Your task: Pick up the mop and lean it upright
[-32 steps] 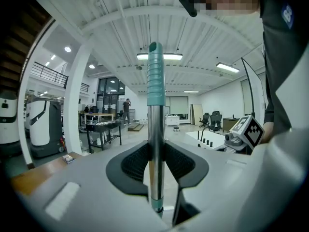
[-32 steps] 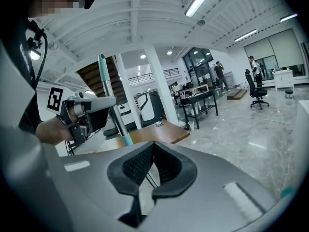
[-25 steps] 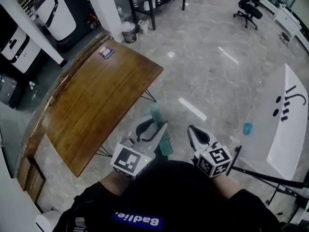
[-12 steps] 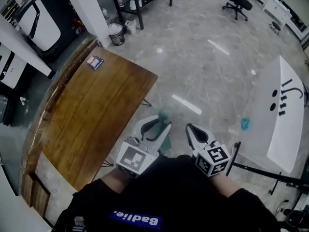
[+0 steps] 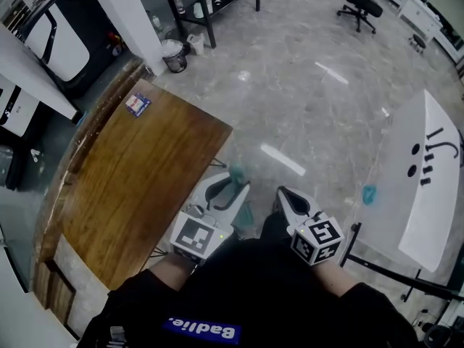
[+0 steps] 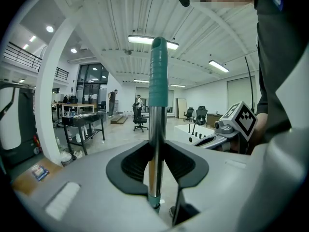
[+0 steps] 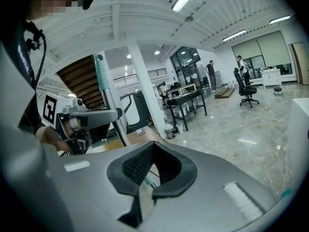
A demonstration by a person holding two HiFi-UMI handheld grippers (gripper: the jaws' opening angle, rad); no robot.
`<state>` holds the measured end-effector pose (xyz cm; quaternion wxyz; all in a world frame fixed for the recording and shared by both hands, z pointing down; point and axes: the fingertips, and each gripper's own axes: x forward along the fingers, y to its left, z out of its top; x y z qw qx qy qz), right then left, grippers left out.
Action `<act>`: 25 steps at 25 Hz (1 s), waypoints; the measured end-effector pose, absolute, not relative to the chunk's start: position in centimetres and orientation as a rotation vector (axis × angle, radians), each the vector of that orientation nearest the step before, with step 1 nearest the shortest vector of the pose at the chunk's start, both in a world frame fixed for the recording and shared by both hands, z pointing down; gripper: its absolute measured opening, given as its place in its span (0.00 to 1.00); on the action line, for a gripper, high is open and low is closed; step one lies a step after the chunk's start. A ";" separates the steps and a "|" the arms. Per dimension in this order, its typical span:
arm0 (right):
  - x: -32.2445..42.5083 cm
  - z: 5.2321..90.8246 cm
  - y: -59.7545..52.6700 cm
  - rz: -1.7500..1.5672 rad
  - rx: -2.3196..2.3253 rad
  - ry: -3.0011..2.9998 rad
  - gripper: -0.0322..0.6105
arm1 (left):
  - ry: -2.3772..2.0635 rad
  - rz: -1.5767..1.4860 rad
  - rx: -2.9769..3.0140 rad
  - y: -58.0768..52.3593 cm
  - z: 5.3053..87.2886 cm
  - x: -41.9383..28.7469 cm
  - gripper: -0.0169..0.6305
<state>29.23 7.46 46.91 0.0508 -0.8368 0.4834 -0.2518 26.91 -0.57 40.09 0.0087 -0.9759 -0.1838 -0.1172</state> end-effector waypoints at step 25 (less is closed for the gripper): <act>54.1 49.5 8.7 -0.885 -2.284 1.792 0.05 | -0.107 -0.342 -3.096 -0.7 37.6 51.2 0.22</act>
